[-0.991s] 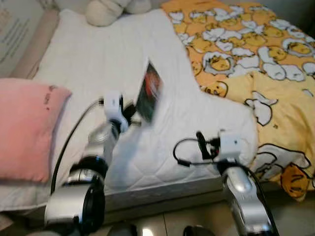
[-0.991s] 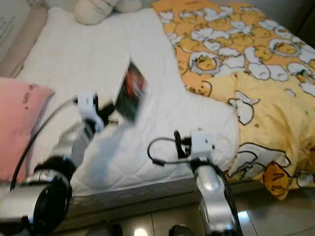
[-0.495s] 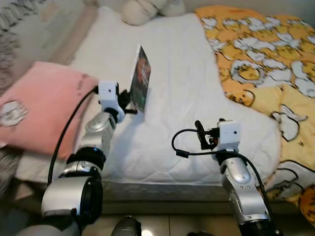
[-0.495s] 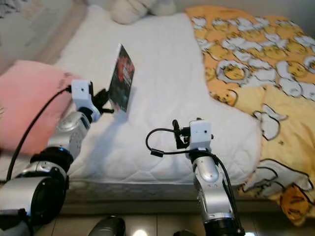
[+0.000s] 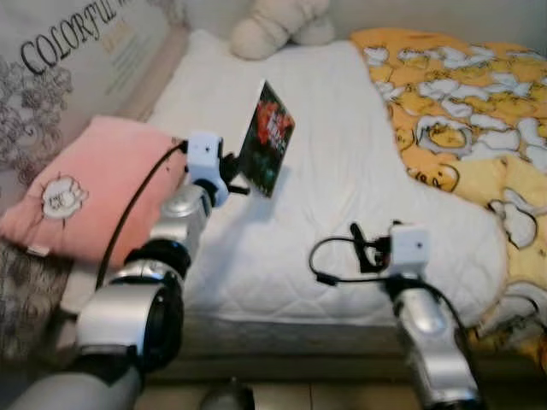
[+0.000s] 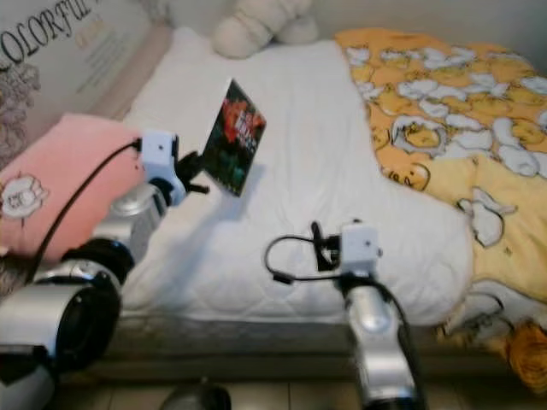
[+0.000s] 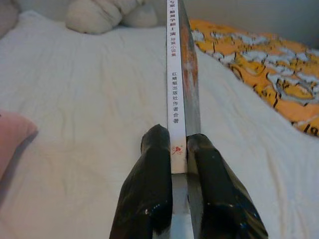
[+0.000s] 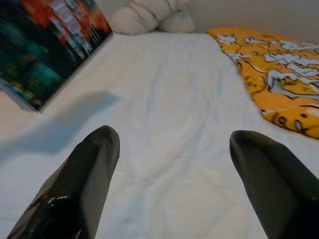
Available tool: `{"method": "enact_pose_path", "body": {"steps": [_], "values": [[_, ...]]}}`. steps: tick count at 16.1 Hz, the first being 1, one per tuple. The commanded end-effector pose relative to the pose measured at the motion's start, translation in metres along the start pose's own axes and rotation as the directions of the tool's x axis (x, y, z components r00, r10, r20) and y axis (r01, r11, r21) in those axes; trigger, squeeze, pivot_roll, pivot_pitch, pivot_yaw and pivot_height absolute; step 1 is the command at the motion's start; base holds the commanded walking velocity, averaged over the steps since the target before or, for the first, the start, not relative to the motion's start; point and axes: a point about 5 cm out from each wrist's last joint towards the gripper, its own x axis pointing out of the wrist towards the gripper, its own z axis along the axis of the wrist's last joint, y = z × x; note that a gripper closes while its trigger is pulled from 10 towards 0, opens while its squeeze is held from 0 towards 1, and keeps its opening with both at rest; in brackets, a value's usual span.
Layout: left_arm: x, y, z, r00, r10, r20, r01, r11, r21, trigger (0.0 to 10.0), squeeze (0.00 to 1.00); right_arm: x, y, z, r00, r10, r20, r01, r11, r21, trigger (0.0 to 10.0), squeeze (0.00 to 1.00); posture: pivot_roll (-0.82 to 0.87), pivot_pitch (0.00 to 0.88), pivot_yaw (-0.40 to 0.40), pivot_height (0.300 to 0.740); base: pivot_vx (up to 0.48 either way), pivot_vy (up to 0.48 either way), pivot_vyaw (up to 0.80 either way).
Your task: Clean up the room
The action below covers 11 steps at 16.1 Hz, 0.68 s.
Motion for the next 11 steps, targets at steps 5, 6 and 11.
{"method": "enact_pose_path", "body": {"steps": [5,6,11], "values": [[0.014,-0.026,0.02,0.999,-0.036,0.039,0.038,0.998,-0.057,0.0,0.0,-0.007,-0.004,0.001,1.0,-0.01,-0.003,0.01,1.0,-0.014,10.0,0.0,-0.07,0.0,0.036,0.74,0.0,0.361,0.0],[0.017,-0.045,0.014,0.995,-0.099,0.014,0.1,0.987,-0.128,0.0,0.0,-0.01,-0.001,0.0,1.0,0.008,-0.015,-0.008,1.0,-0.016,10.0,0.0,-0.07,0.0,0.027,0.74,0.0,0.0,0.0],[0.015,-0.083,-0.028,0.991,-0.048,-0.123,-0.01,0.9,-0.435,0.0,0.0,-0.042,-0.012,0.004,0.995,0.052,-0.083,-0.057,0.996,-0.065,10.0,0.0,-0.19,0.046,-0.061,0.74,0.0,0.0,0.0]]}}
